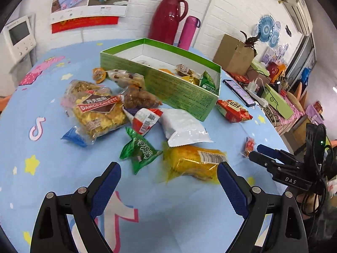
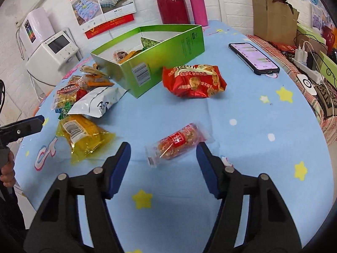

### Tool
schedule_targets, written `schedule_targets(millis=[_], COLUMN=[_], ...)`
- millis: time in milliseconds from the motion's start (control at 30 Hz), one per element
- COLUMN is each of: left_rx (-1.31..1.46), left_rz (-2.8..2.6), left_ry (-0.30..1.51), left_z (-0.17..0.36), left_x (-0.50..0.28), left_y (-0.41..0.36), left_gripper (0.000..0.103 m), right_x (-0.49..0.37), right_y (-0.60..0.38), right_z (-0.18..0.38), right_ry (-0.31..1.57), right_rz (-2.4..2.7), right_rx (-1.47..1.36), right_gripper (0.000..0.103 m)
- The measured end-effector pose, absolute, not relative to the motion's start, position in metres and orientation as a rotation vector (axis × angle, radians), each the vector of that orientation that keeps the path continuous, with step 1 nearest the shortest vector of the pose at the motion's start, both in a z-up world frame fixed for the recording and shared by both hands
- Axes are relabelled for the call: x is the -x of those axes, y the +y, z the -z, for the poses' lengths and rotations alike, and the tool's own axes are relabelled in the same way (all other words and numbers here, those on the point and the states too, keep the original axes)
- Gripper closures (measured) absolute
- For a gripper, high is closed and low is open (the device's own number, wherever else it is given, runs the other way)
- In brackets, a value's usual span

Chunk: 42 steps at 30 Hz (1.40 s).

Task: Organize snacks
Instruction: 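Grasp the small red-labelled sausage with the right tool while the left grasps a green snack, then lower both held snacks into the green box and open both tools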

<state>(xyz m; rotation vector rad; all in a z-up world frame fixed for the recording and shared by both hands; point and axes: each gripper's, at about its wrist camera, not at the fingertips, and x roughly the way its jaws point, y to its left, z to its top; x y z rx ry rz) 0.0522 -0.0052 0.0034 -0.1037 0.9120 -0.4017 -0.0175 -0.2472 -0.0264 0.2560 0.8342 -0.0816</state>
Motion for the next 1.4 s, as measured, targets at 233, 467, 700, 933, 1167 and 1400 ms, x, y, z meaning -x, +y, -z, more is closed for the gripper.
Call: schedule_targets(millis=[233,467,700,933,1167,1400], left_rx=[0.141,0.215,0.234,0.168,0.192,0.162], left_rz=[0.359,0.355,0.359,0.367,0.358,0.375], left_ry=[0.956,0.989,1.012,1.003,0.985,0.894], left_z=[0.014,0.030,0.046,0.045,0.041,0.003], left_x=[-0.060,-0.099,-0.112,-0.106,-0.093,-0.076], left_y=[0.013,0.018,0.018,0.007,0.014,0.013], left_gripper=[0.021,0.043,0.054,0.059,0.071,0.071], right_x=[-0.006,-0.002,-0.001,-0.002,0.003,0.007], right_y=[-0.236,-0.232,-0.236,-0.231,-0.227,-0.217], right_z=[0.036,0.036,0.038,0.040,0.036,0.003], right_ry=[0.851,0.850,0.858,0.852,0.853,0.774], right_rz=[0.043,0.021,0.028,0.031,0.030,0.000], right_rx=[-0.225,-0.204,-0.208,-0.191,-0.173,-0.142], right_gripper=[0.079,0.079,0.075,0.067,0.079,0.079])
